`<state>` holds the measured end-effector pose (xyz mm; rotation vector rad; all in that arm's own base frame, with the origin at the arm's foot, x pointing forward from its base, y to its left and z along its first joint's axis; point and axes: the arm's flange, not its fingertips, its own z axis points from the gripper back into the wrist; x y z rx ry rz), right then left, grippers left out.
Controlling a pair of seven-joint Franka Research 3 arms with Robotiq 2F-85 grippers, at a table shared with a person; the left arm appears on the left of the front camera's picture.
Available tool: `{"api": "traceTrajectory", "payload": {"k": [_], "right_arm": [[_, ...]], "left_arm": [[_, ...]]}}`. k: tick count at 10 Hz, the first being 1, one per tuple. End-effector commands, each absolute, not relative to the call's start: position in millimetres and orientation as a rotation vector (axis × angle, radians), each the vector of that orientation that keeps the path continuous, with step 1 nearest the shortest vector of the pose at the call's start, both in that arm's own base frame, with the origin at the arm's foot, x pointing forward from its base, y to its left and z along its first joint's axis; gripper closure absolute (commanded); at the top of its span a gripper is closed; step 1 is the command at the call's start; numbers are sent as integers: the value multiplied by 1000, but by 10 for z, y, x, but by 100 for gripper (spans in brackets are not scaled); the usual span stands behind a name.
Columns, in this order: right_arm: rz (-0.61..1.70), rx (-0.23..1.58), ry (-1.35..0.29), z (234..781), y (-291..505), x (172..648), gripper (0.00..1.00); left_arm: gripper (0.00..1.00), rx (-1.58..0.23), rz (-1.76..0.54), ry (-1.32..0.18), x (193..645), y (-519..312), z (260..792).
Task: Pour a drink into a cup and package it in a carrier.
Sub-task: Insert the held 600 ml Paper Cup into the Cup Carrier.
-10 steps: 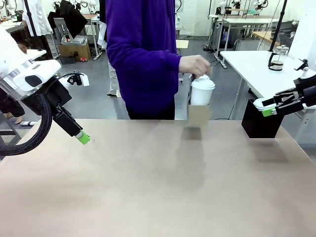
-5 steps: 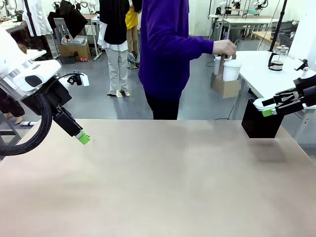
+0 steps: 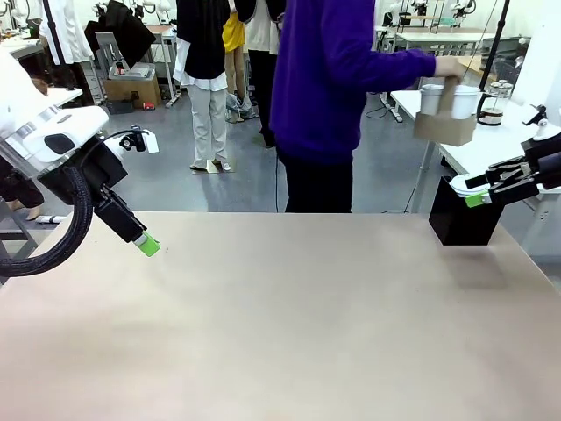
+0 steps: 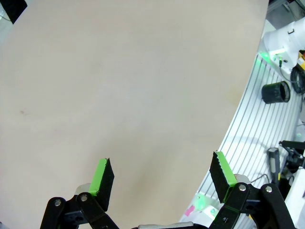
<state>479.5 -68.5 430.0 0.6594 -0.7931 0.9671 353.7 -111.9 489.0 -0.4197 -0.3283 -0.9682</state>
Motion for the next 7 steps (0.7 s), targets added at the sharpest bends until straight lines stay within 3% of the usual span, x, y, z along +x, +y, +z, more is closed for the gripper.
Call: {"api": "traceTrajectory", "payload": {"k": [1,7], "right_arm": [[989,660,-804,4326,-688,4800,0],[989,660,-804,4326,-688,4800,0]], "left_arm": [[0,-421,-967,-322,3531,-1113,4890],[0,-421,-967,-322,3531,-1113,4890]]}}
